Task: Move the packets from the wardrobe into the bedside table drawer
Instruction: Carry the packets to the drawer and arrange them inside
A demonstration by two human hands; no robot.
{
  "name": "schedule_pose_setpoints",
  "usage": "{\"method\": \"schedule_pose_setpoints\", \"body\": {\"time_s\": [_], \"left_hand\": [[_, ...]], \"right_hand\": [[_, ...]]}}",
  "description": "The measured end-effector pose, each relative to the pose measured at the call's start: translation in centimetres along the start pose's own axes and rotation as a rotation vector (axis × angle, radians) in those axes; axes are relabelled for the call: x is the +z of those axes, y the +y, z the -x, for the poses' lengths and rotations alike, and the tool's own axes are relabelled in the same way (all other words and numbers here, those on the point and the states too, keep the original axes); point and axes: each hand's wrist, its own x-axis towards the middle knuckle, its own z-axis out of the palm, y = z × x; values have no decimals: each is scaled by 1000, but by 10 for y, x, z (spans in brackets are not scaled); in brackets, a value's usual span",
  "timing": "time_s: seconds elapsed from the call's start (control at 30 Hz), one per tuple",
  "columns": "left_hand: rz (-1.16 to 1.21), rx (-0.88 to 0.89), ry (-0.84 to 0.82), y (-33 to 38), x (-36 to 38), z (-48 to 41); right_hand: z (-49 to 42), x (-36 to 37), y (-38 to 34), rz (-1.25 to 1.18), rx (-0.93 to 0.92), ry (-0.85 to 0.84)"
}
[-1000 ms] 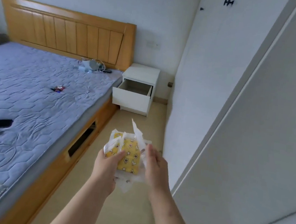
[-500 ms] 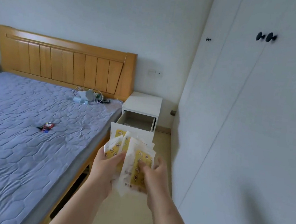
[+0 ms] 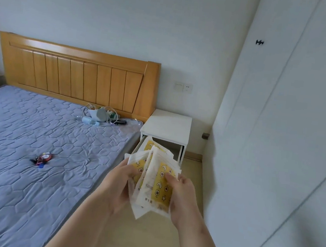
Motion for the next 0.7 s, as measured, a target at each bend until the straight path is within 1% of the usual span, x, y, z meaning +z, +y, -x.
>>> {"method": "schedule_pose_setpoints", "body": {"time_s": [0.07,0.17,0.3,0.43,0.5,0.6,0.7], "left_hand": [[4,9,5,10,7,-32],[-16,53,55,27,24,-82],[16,113,150,47,46,-147],[-24,156,269,69,56,-204],[-69,183,272,78,59,-234],[-155,209,234,89,65,-281],[-202,206,164,105,67,-332]], "right_hand": [[-36,4,-15,40,11,-41],[-90,7,-46,77,0,-85],[-155,7,-88,117,-57,-102],[-202,14,-115,85,-47,-127],[-225,17,-126,65,-40,-152],[-264,22,-139,79,-38,-188],[-311,34,-147,83,-53,-156]]}}
